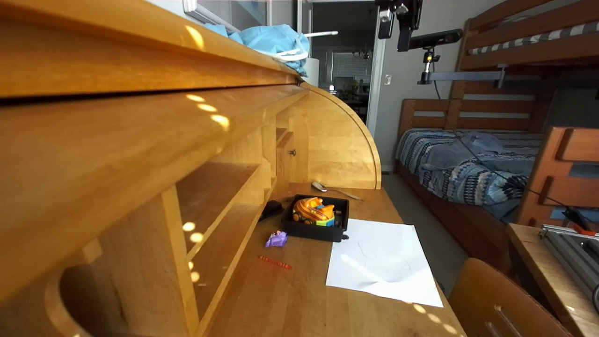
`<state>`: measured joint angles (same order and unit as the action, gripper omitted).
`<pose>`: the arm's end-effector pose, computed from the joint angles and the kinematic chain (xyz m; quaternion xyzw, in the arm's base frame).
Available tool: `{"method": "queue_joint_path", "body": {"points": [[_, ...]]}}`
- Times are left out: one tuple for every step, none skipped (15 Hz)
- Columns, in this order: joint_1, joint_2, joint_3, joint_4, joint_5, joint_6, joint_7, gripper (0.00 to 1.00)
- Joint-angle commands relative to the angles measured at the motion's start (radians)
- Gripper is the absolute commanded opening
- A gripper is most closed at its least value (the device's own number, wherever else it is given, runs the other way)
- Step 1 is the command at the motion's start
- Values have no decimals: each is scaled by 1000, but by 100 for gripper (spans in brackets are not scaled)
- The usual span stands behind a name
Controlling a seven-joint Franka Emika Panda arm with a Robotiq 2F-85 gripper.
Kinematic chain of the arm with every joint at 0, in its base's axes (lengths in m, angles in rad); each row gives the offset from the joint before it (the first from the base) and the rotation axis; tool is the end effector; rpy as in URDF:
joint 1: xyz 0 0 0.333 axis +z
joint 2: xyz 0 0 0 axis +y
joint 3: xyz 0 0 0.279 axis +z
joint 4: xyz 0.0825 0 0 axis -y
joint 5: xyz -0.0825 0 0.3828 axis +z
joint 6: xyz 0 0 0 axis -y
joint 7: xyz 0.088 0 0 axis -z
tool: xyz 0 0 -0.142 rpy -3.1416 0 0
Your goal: Use the blue towel to wipe the top of the shelf.
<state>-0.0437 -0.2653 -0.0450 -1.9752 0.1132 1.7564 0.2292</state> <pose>0.4908 -0.0311 0.5155 -0.9839 0.1663 -0.0186 0.0632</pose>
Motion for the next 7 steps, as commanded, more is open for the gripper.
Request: {"method": "queue_joint_path", "body": {"points": [[-11,-120,23,-174,-12,114,33,100],[-13,-140,22,-209,-7,137,29,100],[-15,-154,20,-235,-4,154,25,100],[-17,-172,13,-273,1,179,6,100],[-20,-185,9,-303,8,197,5,100],[-14,-114,16,-207,3,141,11,100],[-17,-128,15,-237,3,159,11,100]]}}
